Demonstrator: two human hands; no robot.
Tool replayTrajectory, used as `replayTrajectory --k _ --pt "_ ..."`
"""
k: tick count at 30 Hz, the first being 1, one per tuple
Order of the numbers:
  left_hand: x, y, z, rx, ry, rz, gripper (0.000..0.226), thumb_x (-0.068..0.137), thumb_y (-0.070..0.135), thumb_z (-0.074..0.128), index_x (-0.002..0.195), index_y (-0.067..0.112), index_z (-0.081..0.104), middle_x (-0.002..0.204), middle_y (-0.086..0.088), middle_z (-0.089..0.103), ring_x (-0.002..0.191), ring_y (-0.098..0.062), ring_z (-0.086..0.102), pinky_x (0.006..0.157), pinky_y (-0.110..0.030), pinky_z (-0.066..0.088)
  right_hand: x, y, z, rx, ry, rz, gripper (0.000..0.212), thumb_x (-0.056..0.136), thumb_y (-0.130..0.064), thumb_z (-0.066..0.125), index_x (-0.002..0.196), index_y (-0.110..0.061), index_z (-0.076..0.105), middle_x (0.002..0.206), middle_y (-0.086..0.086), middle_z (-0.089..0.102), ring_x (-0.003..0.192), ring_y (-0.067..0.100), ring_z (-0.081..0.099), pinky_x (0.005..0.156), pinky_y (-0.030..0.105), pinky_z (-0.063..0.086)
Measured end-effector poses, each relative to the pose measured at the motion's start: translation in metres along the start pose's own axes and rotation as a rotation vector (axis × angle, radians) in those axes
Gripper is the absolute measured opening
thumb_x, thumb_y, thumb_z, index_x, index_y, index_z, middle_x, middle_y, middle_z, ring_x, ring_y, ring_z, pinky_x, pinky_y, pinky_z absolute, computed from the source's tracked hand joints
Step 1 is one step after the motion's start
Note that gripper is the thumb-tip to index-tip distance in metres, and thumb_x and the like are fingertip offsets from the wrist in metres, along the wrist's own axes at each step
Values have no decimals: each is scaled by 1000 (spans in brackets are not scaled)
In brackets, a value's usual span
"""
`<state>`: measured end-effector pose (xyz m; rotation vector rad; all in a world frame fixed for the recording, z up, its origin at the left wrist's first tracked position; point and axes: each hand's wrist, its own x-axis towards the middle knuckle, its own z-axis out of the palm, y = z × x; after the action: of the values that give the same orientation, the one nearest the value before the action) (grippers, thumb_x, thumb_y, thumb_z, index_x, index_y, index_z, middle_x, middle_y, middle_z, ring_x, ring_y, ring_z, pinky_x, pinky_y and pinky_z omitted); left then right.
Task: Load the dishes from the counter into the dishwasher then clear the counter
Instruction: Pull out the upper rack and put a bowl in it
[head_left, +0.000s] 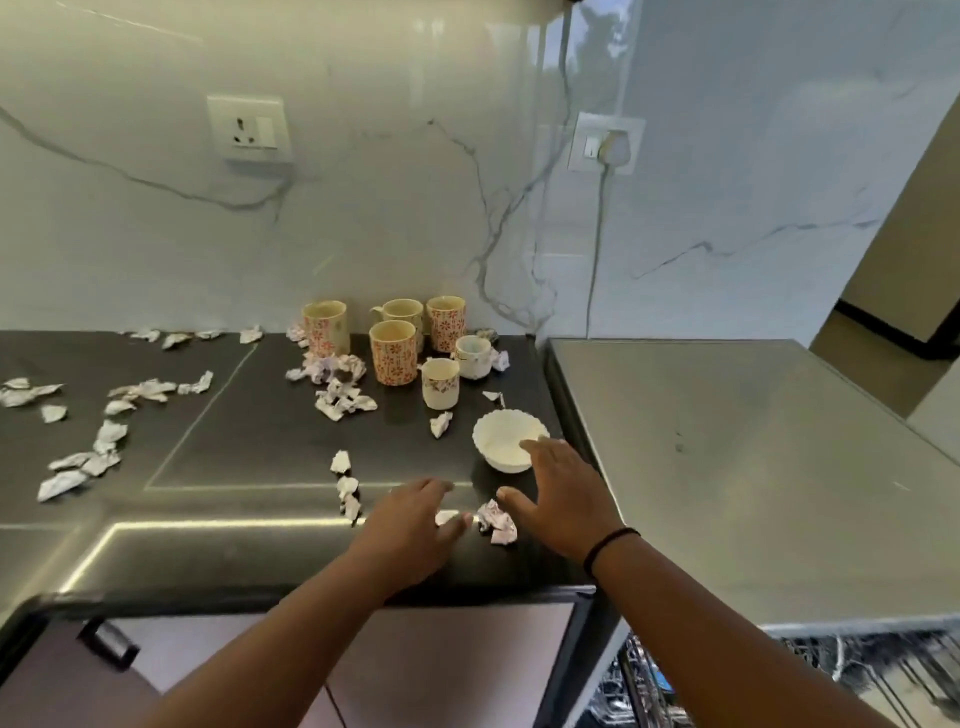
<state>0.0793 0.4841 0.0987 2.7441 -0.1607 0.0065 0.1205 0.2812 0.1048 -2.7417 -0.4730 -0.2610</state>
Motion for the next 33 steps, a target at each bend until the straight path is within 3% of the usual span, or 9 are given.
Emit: replayTrajectory --k 8,12,14,18,22,24,26,30,33 --pt "96 -16 -4 -194 -167 -59 68 90 50 56 147 25 29 152 1 34 136 -18 36 110 -33 31 46 37 19 291 -112 294 114 67 -53 79 151 -23 8 157 1 16 144 17 18 116 30 20" --pt "134 -17 9 -644 -322 -98 71 89 28 65 147 20 26 146 1 39 125 -15 45 101 -26 36 57 41 38 559 -204 467 131 61 -36 87 151 -30 -7 156 -1 22 141 13 25 115 29 23" --pt "149 -18 14 -841 -423 -101 58 85 20 66 136 19 39 135 5 48 112 -10 52 90 -20 40 63 38 45 621 -179 524 132 62 -30 88 152 -26 -9 149 -3 31 134 8 32 111 24 25" --pt "168 -20 20 -1092 -514 -145 55 77 12 63 130 19 48 115 -3 63 97 -12 61 62 -12 48 72 36 61 678 -99 594 130 58 -35 90 153 -24 1 149 -8 32 130 3 34 110 23 27" --pt "173 -22 17 -1177 -543 -172 68 68 28 64 134 24 47 119 0 62 107 -17 58 83 -29 49 70 32 59 758 -26 606 116 61 -28 89 150 -27 15 141 -15 36 130 3 36 111 23 30" --pt "173 -17 14 -1238 -533 -189 51 82 32 66 130 27 50 119 0 63 109 -20 58 94 -37 47 68 30 48 847 50 600 110 59 -26 89 147 -30 23 139 -16 40 130 3 39 111 27 35" --pt "171 -5 7 -1308 -506 -205 31 88 36 59 119 30 56 115 0 64 108 -20 59 94 -39 47 63 28 31 949 135 597 99 56 -24 87 138 -35 33 133 -17 47 125 4 46 105 26 42" --pt "166 31 -10 -1369 -493 -103 43 82 49 54 116 25 63 111 1 69 106 -17 63 86 -35 48 43 28 -8 1224 313 551 84 60 -4 81 132 -32 47 129 -6 56 122 18 53 93 32 51" --pt "154 66 -13 -1401 -553 19 49 81 55 60 118 24 64 114 5 69 111 -13 61 84 -33 46 18 35 -36 1549 384 457 87 64 11 71 139 -19 41 139 14 47 127 36 48 90 40 53"
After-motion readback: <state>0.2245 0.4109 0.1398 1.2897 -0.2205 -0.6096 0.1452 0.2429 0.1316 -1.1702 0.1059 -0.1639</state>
